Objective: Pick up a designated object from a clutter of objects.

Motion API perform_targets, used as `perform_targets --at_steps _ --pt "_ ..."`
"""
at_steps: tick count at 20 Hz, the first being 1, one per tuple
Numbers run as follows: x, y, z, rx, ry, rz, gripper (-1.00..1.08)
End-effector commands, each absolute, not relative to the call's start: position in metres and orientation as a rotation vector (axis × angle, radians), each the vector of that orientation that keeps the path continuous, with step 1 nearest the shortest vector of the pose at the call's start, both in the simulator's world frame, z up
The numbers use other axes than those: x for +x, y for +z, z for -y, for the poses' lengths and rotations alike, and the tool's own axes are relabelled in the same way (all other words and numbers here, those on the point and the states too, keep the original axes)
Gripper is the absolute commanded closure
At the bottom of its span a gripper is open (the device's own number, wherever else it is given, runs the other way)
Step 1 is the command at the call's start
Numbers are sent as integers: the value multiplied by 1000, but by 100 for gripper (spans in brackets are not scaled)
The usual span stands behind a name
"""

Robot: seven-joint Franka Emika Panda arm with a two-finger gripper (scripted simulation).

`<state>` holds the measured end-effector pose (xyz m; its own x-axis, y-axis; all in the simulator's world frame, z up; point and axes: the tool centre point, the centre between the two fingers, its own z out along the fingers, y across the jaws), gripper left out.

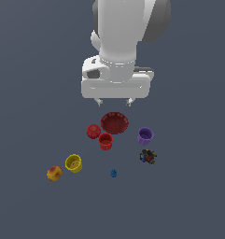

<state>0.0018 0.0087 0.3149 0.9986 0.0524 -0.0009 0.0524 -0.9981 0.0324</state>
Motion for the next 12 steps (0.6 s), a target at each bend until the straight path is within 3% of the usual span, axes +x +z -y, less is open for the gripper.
perform_targets --at_steps 1,12 --pt "2 315 -9 3108 0 -81 -92" --pt "11 330 -31 3132 70 -118 -92"
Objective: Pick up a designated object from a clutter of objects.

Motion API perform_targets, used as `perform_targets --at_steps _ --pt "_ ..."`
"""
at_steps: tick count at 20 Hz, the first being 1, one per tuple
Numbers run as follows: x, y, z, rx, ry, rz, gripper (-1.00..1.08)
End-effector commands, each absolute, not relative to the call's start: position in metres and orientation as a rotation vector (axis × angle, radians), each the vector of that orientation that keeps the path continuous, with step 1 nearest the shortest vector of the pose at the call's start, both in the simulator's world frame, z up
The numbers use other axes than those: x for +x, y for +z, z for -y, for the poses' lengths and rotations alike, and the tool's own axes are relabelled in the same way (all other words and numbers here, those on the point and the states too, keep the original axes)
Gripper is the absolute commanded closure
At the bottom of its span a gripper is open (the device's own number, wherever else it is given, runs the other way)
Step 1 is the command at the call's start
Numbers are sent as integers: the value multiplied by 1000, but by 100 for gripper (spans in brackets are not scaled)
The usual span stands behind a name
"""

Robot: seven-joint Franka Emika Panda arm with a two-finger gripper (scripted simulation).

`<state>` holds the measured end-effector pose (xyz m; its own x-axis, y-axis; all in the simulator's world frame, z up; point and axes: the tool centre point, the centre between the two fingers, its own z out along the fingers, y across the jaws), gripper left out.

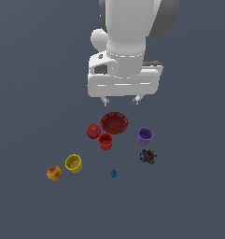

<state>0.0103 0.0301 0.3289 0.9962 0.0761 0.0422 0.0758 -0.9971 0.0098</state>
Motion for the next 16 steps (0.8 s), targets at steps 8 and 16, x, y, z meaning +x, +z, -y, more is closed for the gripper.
perform_targets --at_steps 8,16 --pt "17 319 -36 3119 63 -210 -92" --pt "35 286 -54 3072 46 -476 -92"
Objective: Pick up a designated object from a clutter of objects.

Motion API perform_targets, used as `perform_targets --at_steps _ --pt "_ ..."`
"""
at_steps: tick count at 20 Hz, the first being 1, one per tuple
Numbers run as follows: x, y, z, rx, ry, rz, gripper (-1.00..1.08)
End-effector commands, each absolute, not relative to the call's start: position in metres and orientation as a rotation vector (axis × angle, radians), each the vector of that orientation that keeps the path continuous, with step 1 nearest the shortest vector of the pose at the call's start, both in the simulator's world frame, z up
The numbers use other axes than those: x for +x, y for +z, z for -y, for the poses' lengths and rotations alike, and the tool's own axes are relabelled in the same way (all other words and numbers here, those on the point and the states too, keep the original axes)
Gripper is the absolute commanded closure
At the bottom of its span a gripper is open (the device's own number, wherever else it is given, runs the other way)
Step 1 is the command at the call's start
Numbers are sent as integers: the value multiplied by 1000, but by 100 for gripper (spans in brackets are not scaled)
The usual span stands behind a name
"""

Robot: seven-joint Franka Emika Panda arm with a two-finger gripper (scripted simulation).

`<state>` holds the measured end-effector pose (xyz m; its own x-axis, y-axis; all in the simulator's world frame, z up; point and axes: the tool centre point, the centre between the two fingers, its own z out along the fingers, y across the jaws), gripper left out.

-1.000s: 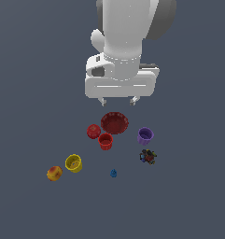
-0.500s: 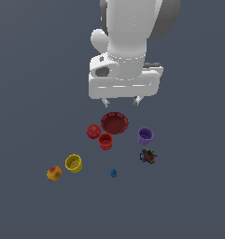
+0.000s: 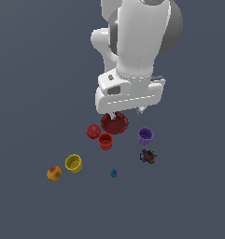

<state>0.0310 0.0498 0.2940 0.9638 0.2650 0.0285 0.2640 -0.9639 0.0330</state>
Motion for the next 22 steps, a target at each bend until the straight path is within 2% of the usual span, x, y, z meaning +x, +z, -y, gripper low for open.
perform_targets --at_steps 1,12,22 --pt "37 281 -57 3063 43 -522 -92" --pt "65 201 -105 2894 10 -1106 -92" --pt "75 126 -151 2680 -4 -1595 -92"
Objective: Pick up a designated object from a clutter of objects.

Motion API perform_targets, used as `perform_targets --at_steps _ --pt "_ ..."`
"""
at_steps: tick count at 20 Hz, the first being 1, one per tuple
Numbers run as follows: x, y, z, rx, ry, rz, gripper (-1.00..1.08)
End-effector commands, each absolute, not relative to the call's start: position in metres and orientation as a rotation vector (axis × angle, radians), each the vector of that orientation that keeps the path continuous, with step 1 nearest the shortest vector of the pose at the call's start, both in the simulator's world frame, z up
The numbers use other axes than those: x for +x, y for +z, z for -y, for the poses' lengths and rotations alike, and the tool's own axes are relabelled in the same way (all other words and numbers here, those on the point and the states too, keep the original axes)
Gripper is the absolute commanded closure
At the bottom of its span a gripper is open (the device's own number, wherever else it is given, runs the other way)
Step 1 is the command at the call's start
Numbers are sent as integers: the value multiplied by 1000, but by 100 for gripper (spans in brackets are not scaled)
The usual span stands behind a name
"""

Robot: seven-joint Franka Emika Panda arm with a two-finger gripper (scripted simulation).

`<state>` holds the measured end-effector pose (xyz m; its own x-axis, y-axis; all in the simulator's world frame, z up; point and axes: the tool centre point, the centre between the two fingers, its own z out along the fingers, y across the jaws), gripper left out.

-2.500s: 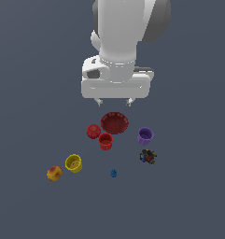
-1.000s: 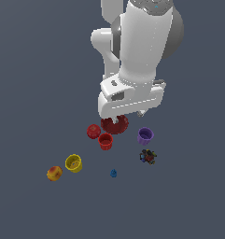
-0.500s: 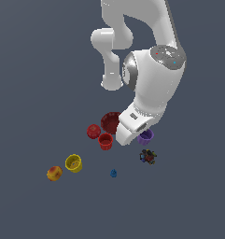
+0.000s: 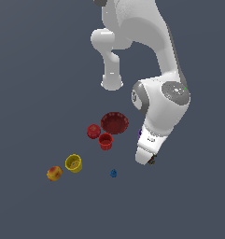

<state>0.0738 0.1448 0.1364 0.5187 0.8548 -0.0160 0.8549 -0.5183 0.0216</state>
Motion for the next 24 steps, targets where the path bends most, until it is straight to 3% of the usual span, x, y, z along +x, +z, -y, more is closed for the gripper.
perform_targets --at_steps 1,24 --pt "75 120 -155 2661 -4 -1632 -92" --pt "72 56 -181 2523 -1 -1871 -92"
